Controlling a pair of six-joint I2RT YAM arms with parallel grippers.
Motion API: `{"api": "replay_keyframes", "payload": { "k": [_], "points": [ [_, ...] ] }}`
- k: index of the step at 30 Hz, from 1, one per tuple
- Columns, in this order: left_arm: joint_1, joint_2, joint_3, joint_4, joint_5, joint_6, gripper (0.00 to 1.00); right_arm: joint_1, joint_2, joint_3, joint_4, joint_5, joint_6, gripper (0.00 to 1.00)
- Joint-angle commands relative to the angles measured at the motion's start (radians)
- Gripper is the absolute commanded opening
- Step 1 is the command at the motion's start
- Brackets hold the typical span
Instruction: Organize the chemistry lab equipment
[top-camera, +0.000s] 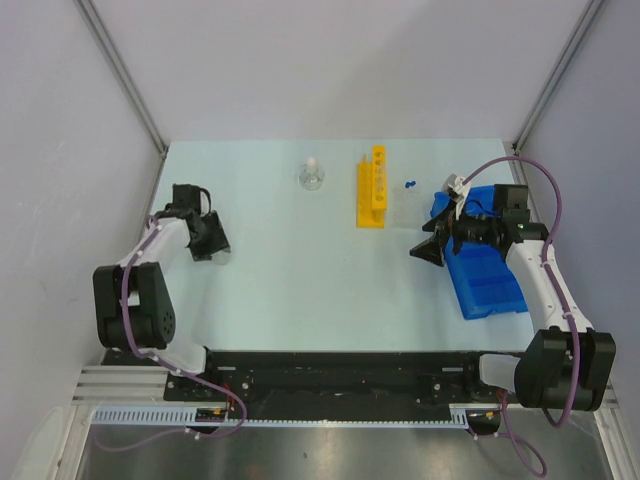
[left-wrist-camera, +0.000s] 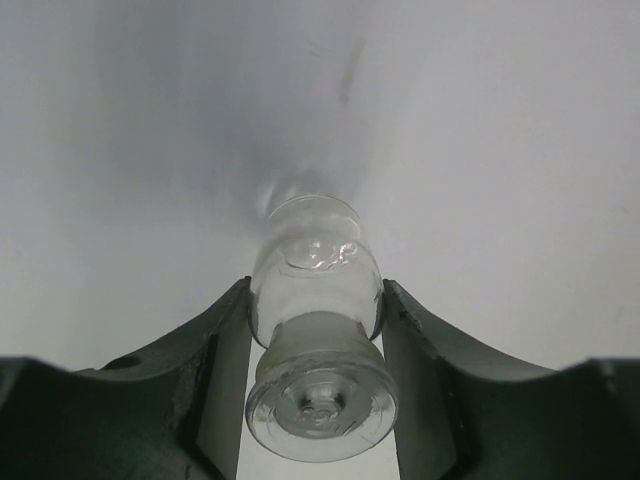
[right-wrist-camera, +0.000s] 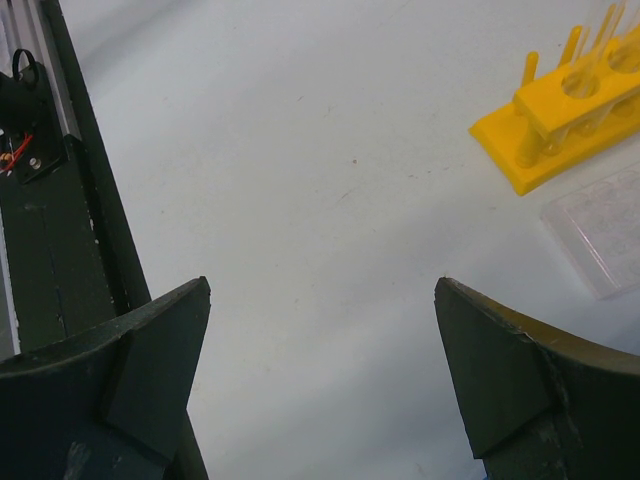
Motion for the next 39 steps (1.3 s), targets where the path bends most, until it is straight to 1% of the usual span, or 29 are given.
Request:
{"api": "replay_keyframes", "payload": {
  "k": [1,2,3,5,6,8,9,11,12,14,15,20,24,29,39],
  "points": [
    [-0.115,-0.167,-0.044,0.031,0.129,0.062,0.26,0.000,-0.015,0.001,-0.007,-0.008,-0.025,1.00],
    [-0.144,-0.182,-0.066,0.037,0.138,0.070,0.26,0.000,-0.012,0.001,-0.007,-0.006,-0.027,1.00],
    [-0.203,-0.198,-0.075,0.040,0.147,0.070,0.25,0.000,-0.009,0.003,-0.005,-0.006,-0.028,1.00],
    [-0.267,-0.230,-0.098,0.060,0.161,0.059,0.25,0.002,-0.006,0.003,-0.005,-0.002,-0.030,1.00],
    [-0.334,-0.239,-0.104,0.068,0.166,0.053,0.25,0.002,-0.006,0.003,-0.008,0.000,-0.031,1.00],
    [-0.402,-0.251,-0.106,0.092,0.169,0.026,0.25,0.002,-0.001,0.003,-0.008,0.001,-0.036,1.00],
    [-0.466,-0.250,-0.101,0.100,0.169,0.020,0.24,0.002,0.000,0.003,-0.010,0.001,-0.036,1.00],
    [-0.527,-0.241,-0.082,0.124,0.172,-0.006,0.24,0.002,0.005,0.003,-0.013,0.001,-0.042,1.00],
    [-0.585,-0.222,-0.072,0.132,0.172,-0.016,0.24,0.002,0.003,0.003,-0.016,0.001,-0.044,1.00],
    [-0.644,-0.193,-0.033,0.144,0.163,-0.030,0.24,-0.001,0.006,0.003,-0.017,0.001,-0.047,1.00],
    [-0.699,-0.157,-0.017,0.146,0.155,-0.033,0.24,-0.001,0.008,0.003,-0.019,0.003,-0.050,1.00],
    [-0.845,-0.037,0.087,0.151,0.117,-0.051,0.24,-0.010,0.006,0.001,-0.024,-0.002,-0.056,1.00],
    [-0.922,0.078,0.170,0.118,0.061,-0.048,0.24,-0.018,0.008,0.001,-0.027,-0.006,-0.059,1.00],
    [-0.989,0.160,0.253,0.081,0.015,-0.039,0.24,-0.018,0.006,0.003,-0.027,-0.006,-0.062,1.00],
    [-1.020,0.261,0.333,0.069,-0.011,-0.045,0.26,-0.024,0.009,0.001,-0.030,-0.008,-0.064,1.00]
  ]
}}
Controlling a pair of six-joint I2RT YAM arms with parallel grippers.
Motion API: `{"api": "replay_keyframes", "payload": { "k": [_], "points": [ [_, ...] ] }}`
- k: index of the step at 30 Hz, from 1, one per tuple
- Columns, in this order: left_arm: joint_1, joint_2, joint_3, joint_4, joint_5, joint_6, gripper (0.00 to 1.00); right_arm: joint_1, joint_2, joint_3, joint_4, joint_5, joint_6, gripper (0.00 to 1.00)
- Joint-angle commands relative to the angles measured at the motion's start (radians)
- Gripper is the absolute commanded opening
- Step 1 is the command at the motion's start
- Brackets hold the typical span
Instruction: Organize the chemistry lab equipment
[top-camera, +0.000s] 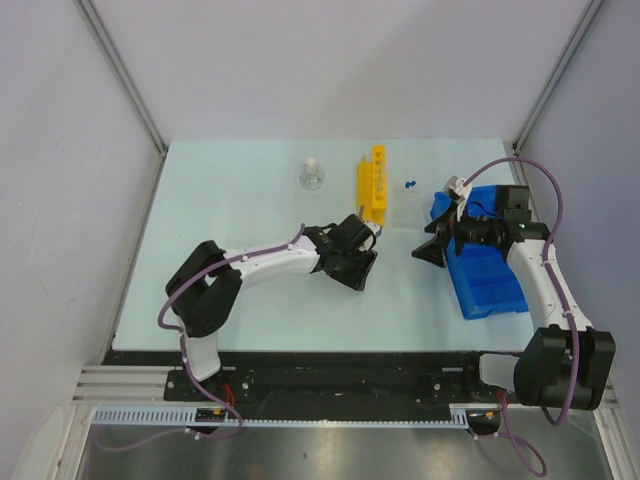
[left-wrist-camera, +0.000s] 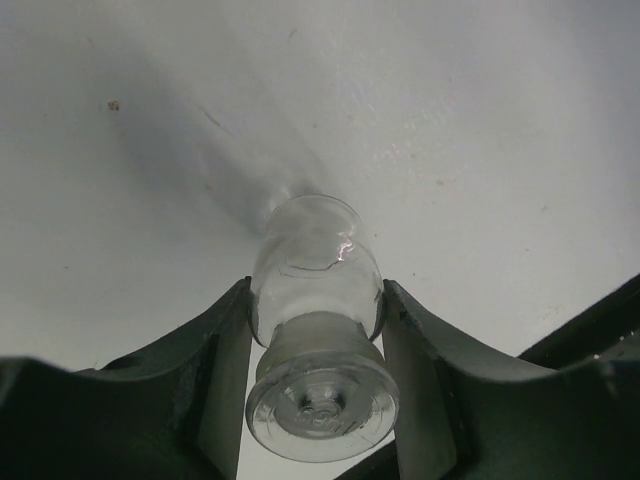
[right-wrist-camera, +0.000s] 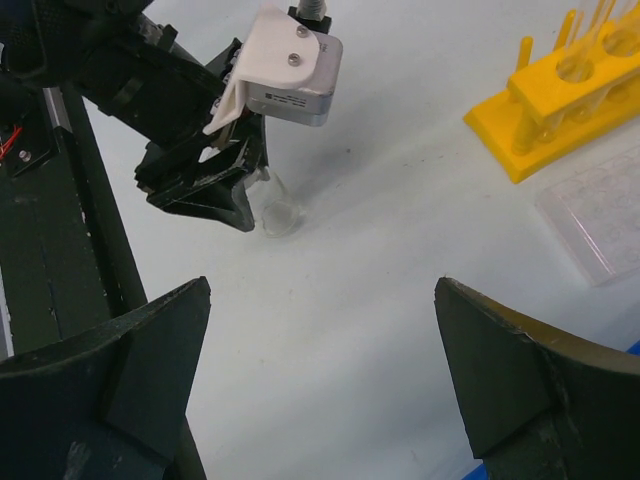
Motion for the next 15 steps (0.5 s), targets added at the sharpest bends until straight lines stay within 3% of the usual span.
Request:
{"api": "replay_keyframes", "payload": {
  "k": [1,10,15],
  "points": [
    [-0.013,0.032,0.081,-0.015,-0.044,-0.012,0.26,-0.009,0.004,0.001,0.001,-0.017,-0.022,1.00],
    [-0.050,0.114,0.157,-0.084,-0.149,-0.009,0.35,-0.017,0.008,0.003,-0.003,-0.024,-0.025,1.00],
    [-0.056,0.105,0.160,-0.090,-0.165,-0.011,0.56,-0.018,0.009,0.001,-0.007,-0.023,-0.029,1.00]
  ]
}}
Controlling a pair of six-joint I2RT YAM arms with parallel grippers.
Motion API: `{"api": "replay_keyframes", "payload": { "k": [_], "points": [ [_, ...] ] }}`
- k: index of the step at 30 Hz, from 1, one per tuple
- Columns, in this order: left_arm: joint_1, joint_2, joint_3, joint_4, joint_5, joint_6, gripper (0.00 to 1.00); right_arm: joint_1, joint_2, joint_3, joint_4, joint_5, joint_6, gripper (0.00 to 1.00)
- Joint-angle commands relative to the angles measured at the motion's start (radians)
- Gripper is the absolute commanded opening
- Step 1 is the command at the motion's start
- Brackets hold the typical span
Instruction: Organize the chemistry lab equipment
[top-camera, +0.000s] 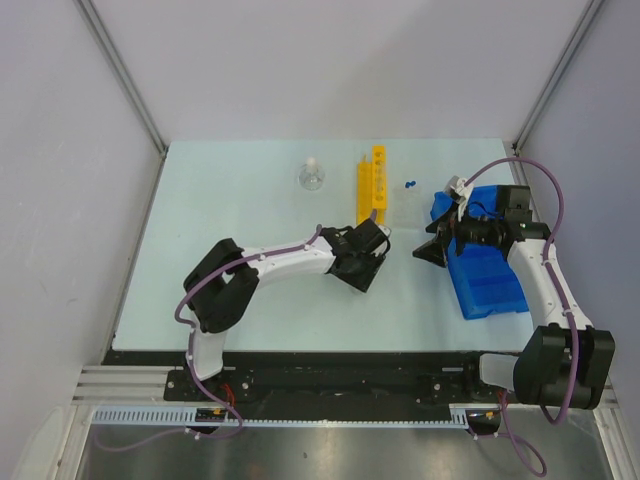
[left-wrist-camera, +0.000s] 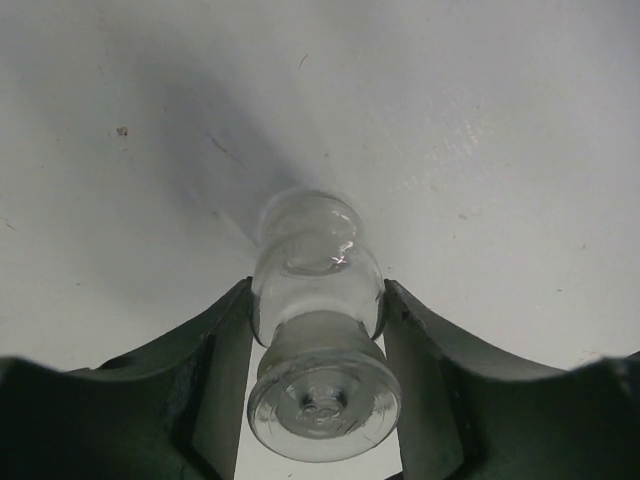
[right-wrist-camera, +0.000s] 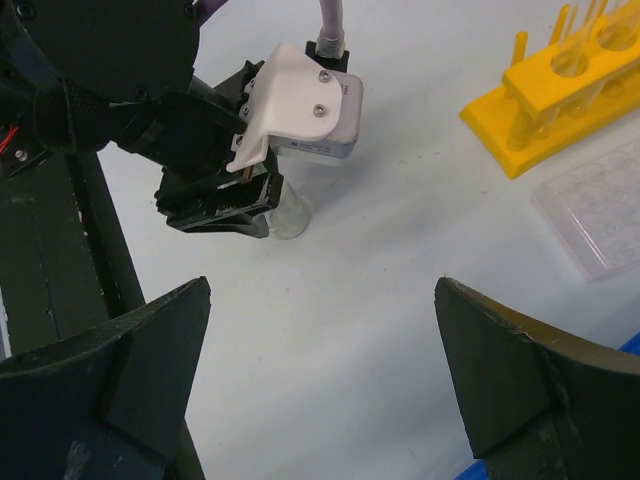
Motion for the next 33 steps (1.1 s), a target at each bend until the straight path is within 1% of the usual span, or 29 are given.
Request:
{"api": "replay_keyframes", "payload": {
  "k": [1,3,4,7,12,16,18,20,21,23,24,26,27,28,29,30,31,33],
  "points": [
    [-0.008,-0.014,0.038,-0.022,-0.042,-0.011,0.64,-0.008,0.003,0.003,-0.003,-0.021,-0.025,1.00],
    [-0.009,-0.025,0.034,-0.013,-0.048,-0.011,0.72,-0.009,0.001,0.003,-0.005,-0.019,-0.033,1.00],
    [-0.009,-0.045,0.028,-0.009,-0.052,-0.014,0.79,-0.012,0.003,0.001,-0.011,-0.019,-0.036,1.00],
    [-0.009,-0.081,0.022,-0.001,-0.061,-0.019,0.88,-0.018,0.000,0.003,-0.021,-0.024,-0.054,1.00],
    [-0.009,-0.158,0.009,0.031,-0.056,-0.022,0.93,-0.032,-0.005,0.001,-0.070,-0.062,-0.120,1.00],
    [-0.008,-0.265,-0.061,0.086,-0.049,-0.025,0.98,-0.049,-0.014,0.003,-0.107,-0.075,-0.175,1.00],
    [-0.008,-0.345,-0.095,0.125,-0.052,-0.026,1.00,-0.057,-0.015,0.003,-0.117,-0.081,-0.191,1.00],
    [-0.001,-0.400,-0.150,0.163,-0.056,-0.025,1.00,-0.057,-0.022,0.003,-0.120,-0.082,-0.200,1.00],
    [0.003,-0.454,-0.167,0.174,-0.058,-0.023,1.00,-0.054,-0.023,0.003,-0.117,-0.082,-0.206,1.00],
    [0.020,-0.515,-0.219,0.194,-0.070,-0.013,1.00,-0.043,-0.031,0.003,-0.101,-0.070,-0.197,1.00],
    [0.028,-0.579,-0.238,0.200,-0.075,-0.011,1.00,-0.023,-0.041,0.003,-0.083,-0.059,-0.191,1.00],
    [0.066,-0.650,-0.297,0.223,-0.075,-0.006,1.00,0.005,-0.054,0.004,-0.087,-0.023,-0.224,1.00],
    [0.084,-0.693,-0.317,0.231,-0.061,-0.003,1.00,0.024,-0.064,0.003,-0.124,-0.010,-0.256,1.00],
    [0.132,-0.770,-0.359,0.237,-0.052,-0.003,1.00,0.057,-0.068,0.003,-0.153,-0.004,-0.311,1.00],
    [0.159,-0.814,-0.379,0.253,-0.035,0.003,1.00,0.074,-0.071,0.003,-0.178,0.010,-0.380,1.00],
    [0.188,-0.850,-0.399,0.263,0.003,0.010,1.00,0.080,-0.074,0.003,-0.189,0.020,-0.392,1.00],
    [0.253,-0.920,-0.428,0.267,0.023,0.020,1.00,0.130,-0.068,0.006,-0.189,0.034,-0.386,1.00],
    [0.319,-0.966,-0.443,0.254,0.056,0.055,1.00,0.164,-0.057,0.013,-0.202,0.079,-0.398,1.00]
  ]
}}
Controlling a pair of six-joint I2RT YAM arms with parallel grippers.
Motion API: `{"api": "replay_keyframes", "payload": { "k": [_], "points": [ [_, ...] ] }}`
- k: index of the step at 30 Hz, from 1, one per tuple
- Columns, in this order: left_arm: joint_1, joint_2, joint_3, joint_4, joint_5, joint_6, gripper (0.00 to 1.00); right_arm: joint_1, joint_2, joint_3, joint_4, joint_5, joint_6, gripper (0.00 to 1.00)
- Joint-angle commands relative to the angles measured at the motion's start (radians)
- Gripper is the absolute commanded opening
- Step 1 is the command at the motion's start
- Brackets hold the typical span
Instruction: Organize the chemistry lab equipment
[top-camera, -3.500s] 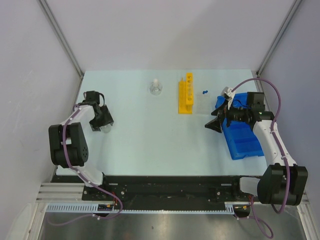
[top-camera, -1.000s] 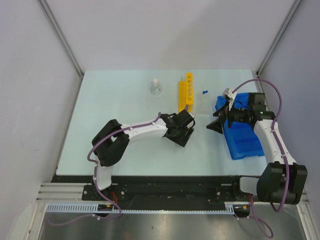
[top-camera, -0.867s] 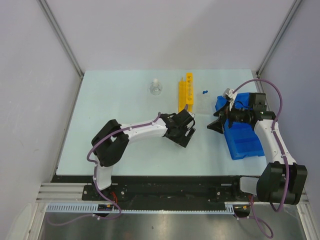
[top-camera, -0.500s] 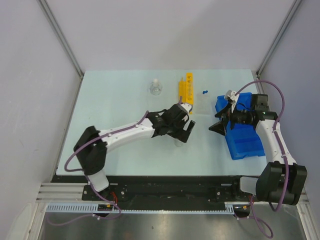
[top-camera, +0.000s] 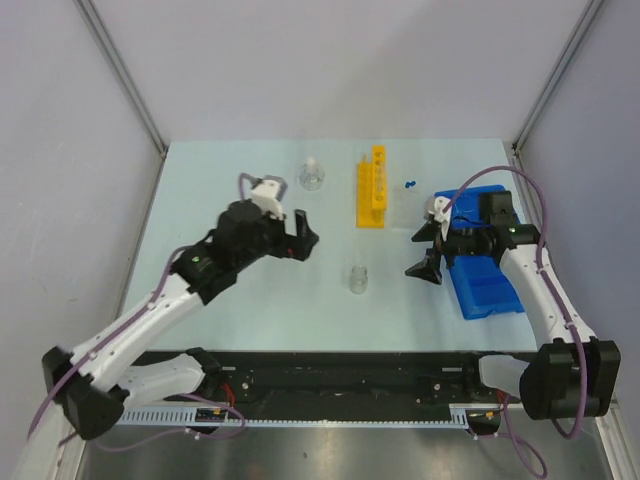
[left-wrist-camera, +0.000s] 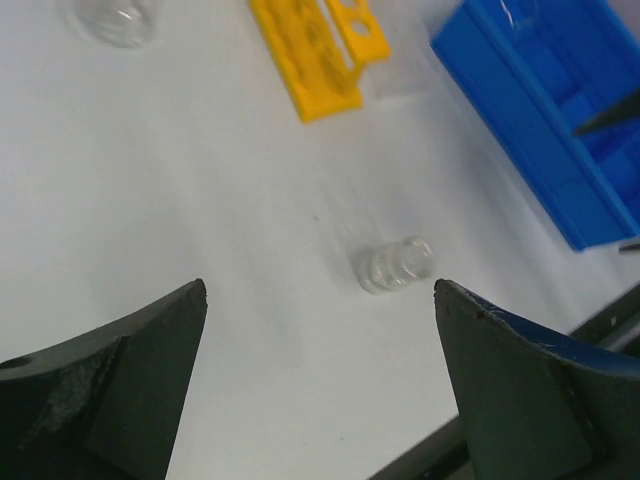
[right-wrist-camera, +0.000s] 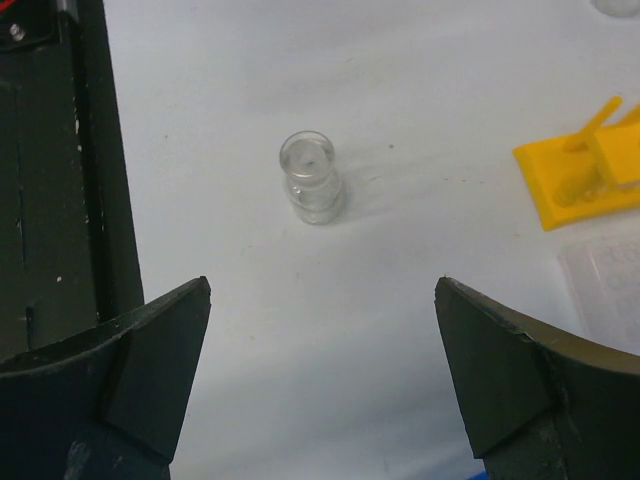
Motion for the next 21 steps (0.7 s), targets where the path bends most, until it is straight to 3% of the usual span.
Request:
{"api": "replay_keyframes", "payload": {
  "k": [1,8,14,21],
  "points": [
    [0.174,-0.146,-0.037,0.034,0.075,0.069,1.00,0.110,0.004,0.021,-0.058,0.090,-0.102,1.00],
    [0.361,-0.175,-0.028,-0.126,0.026,0.229,1.00,0.340,0.058,0.055,-0.017,0.360,-0.093,1.00],
    [0.384,-0.230,-0.147,-0.071,-0.028,0.228,1.00,0.465,0.138,0.120,-0.023,0.553,-0.070,1.00],
    [0.386,-0.241,-0.184,-0.066,-0.098,0.226,1.00,0.502,0.237,0.132,0.050,0.593,-0.004,1.00]
  ]
}}
